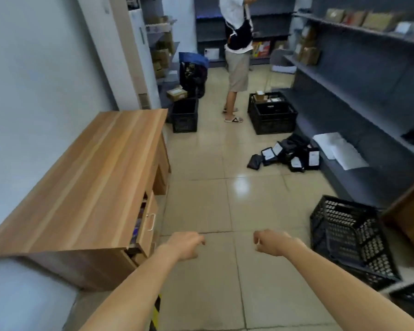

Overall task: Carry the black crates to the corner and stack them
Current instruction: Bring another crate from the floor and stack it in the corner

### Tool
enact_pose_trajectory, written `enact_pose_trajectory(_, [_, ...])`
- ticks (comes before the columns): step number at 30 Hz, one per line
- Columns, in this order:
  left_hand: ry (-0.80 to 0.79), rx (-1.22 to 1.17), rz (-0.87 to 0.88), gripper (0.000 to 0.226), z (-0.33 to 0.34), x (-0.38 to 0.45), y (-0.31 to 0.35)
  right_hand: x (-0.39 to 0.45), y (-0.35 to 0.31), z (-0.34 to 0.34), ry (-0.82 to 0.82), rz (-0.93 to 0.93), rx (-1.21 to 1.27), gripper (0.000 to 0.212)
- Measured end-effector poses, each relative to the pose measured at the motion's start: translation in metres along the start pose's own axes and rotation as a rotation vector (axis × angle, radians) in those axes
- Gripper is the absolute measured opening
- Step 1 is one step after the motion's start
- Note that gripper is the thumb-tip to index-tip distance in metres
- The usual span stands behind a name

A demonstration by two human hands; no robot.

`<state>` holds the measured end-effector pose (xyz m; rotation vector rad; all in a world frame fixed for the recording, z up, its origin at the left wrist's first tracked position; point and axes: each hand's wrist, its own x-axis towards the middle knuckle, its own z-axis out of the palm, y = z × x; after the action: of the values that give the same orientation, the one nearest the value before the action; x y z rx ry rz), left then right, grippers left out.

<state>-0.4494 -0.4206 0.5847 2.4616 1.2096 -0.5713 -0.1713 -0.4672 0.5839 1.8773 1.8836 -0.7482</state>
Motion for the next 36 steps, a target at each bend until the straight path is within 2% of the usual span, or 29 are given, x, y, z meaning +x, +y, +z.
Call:
enact_pose_trajectory(7, [-0.029, 0.193, 0.269, 0.048, -0.076, 0.106, 0.153, -0.104, 0.174, 0.01, 0.046, 0.39, 0.089, 0.041])
enact_pose_trajectory(13, [-0.029, 0.252, 0.429, 0.05, -0.107, 0.168, 0.238, -0.145, 0.247, 0.023, 0.072, 0.551, 0.239, 0.038])
enact_pose_trajectory(17, [-0.076, 0.279, 0.493, 0.05, -0.11, 0.216, 0.256, -0.126, 0.27, 0.032, -0.001, 0.601, 0.262, 0.039])
enact_pose_trajectory(21, [-0.15, 0.41, 0.49, 0.053, -0.122, 0.271, 0.242, -0.087, 0.286, 0.009, -0.04, 0.6, 0.313, 0.04])
enact_pose_trajectory(24, [-0.174, 0.473, 0.459, 0.054, -0.148, 0.313, 0.231, -0.057, 0.302, -0.028, 0.016, 0.606, 0.396, 0.038])
enact_pose_trajectory(29, [-0.134, 0.461, 0.499, 0.054, -0.197, 0.38, 0.254, -0.024, 0.339, -0.068, 0.23, 0.624, 0.567, 0.024])
enact_pose_trajectory(36, [-0.19, 0.519, 0.647, 0.053, -0.184, 0.442, 0.349, -0.046, 0.409, -0.021, 0.034, 0.763, 0.558, 0.031])
